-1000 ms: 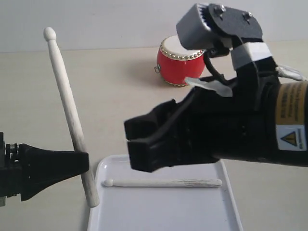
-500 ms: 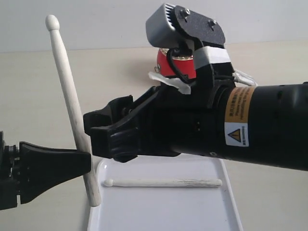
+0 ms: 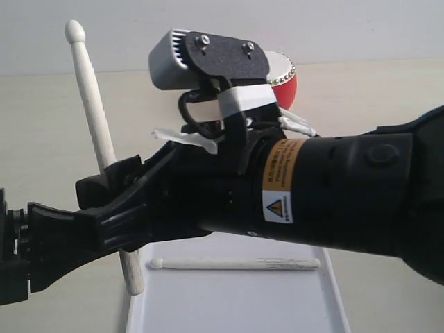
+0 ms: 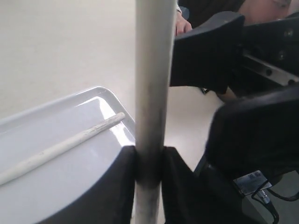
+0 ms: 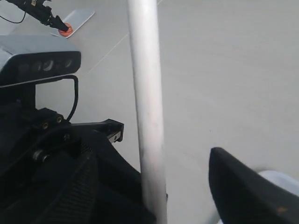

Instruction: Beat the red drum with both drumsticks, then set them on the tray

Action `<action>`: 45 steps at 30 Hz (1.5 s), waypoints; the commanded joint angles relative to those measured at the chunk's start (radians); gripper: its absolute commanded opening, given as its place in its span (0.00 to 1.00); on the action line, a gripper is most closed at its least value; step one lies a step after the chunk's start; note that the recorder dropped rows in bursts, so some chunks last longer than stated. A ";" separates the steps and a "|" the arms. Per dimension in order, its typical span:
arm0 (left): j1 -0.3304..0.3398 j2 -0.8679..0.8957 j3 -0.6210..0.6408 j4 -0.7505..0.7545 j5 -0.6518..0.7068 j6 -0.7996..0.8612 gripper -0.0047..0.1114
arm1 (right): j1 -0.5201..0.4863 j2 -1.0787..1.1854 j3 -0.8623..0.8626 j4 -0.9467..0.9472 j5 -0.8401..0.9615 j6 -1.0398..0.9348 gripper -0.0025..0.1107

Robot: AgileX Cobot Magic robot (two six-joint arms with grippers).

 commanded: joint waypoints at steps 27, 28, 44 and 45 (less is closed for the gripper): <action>-0.004 -0.003 -0.005 -0.012 0.003 0.015 0.13 | 0.003 0.094 -0.086 -0.020 -0.021 -0.006 0.02; -0.004 -0.003 -0.005 -0.012 0.003 0.015 0.18 | -0.004 0.092 -0.086 -0.020 -0.021 -0.006 0.02; -0.001 -0.003 -0.007 0.016 -0.010 0.018 0.57 | -0.168 0.036 -0.086 -0.020 0.049 -0.029 0.02; -0.001 -0.003 -0.007 0.016 -0.014 0.018 0.57 | -0.186 0.027 -0.086 -0.020 0.062 -0.044 0.02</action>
